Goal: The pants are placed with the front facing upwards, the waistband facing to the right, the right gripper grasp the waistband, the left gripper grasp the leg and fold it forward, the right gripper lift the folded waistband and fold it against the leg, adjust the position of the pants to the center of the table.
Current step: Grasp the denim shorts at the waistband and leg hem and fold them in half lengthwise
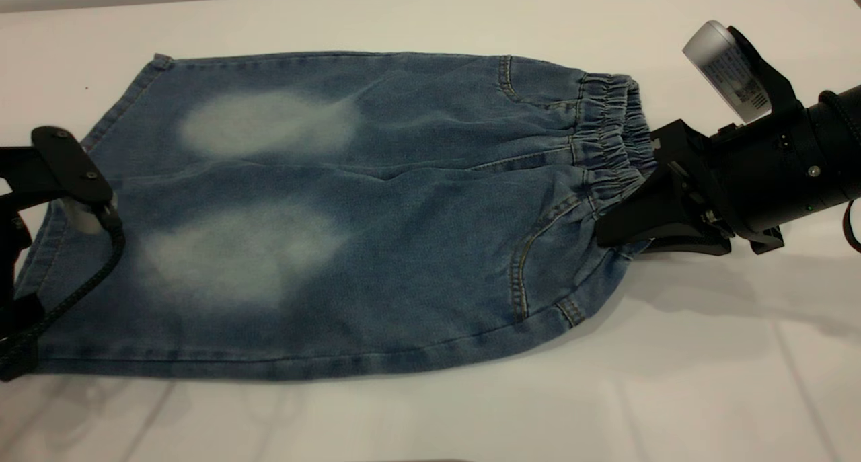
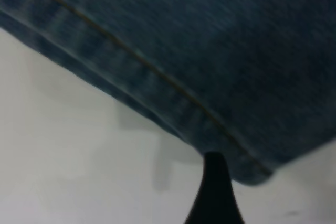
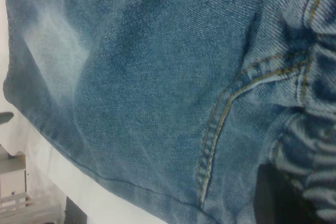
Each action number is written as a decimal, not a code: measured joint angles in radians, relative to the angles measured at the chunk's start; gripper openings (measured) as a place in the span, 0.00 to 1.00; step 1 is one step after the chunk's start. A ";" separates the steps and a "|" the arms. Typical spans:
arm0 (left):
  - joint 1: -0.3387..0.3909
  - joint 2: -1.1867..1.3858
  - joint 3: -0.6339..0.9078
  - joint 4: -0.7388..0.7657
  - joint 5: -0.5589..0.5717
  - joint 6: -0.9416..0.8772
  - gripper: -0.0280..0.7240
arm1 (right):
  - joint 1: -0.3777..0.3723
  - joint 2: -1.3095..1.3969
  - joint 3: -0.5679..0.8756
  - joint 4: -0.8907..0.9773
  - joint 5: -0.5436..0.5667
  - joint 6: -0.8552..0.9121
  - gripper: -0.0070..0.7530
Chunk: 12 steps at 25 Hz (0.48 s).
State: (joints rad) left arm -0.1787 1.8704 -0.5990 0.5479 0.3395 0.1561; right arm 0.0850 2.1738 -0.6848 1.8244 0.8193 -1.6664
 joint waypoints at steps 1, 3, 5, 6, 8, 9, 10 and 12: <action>0.000 0.005 0.000 0.032 -0.007 -0.026 0.72 | 0.000 0.000 0.000 0.000 0.000 0.000 0.07; 0.000 0.018 0.000 0.104 -0.013 -0.095 0.72 | 0.000 0.000 0.000 0.000 0.000 0.000 0.07; 0.000 0.039 0.000 0.155 -0.020 -0.156 0.72 | 0.000 0.000 0.000 0.000 0.000 0.000 0.07; 0.000 0.049 0.000 0.166 -0.025 -0.179 0.71 | 0.000 0.000 0.000 0.000 0.000 0.000 0.07; 0.000 0.071 0.000 0.177 -0.042 -0.204 0.71 | 0.000 0.000 0.000 0.000 0.000 0.000 0.07; 0.000 0.076 0.000 0.181 -0.044 -0.209 0.71 | 0.000 0.000 0.000 0.000 0.000 0.000 0.07; 0.000 0.078 -0.001 0.180 -0.044 -0.211 0.70 | 0.000 0.000 0.000 0.000 0.000 0.000 0.07; 0.000 0.081 -0.001 0.175 -0.044 -0.215 0.68 | 0.000 0.000 0.000 0.000 0.000 0.000 0.07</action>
State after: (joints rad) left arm -0.1787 1.9509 -0.6000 0.7226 0.2955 -0.0588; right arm 0.0850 2.1738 -0.6848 1.8244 0.8193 -1.6664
